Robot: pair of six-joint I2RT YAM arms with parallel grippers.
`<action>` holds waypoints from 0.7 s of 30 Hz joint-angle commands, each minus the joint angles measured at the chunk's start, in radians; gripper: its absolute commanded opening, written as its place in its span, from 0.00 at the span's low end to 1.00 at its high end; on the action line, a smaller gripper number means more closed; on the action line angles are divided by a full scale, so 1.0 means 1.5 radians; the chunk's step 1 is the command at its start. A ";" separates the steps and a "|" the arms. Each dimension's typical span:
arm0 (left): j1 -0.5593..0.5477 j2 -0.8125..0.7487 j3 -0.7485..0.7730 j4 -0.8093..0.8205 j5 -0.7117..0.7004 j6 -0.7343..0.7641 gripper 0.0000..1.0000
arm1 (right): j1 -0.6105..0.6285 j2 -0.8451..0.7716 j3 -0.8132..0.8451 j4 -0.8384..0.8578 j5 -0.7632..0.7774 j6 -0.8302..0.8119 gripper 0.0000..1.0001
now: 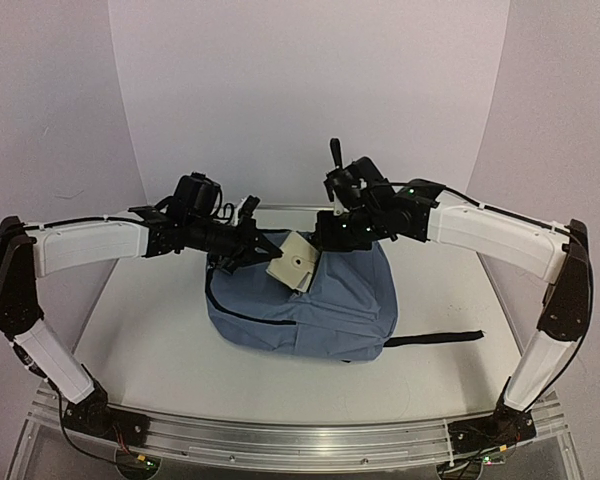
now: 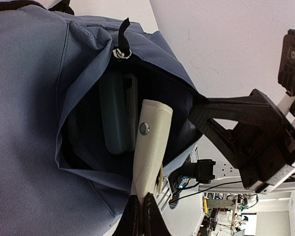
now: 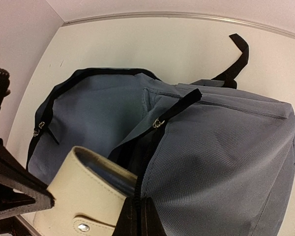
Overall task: Pack the student bag
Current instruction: Place the personal item in the student bag.
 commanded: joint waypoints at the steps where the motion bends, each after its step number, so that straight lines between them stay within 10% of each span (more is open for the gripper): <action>1: 0.000 0.046 0.054 0.076 0.016 -0.002 0.00 | 0.007 -0.069 0.049 0.084 -0.022 -0.005 0.00; 21: -0.067 0.262 0.171 0.220 -0.041 -0.024 0.00 | 0.010 -0.074 0.031 0.097 0.000 0.005 0.00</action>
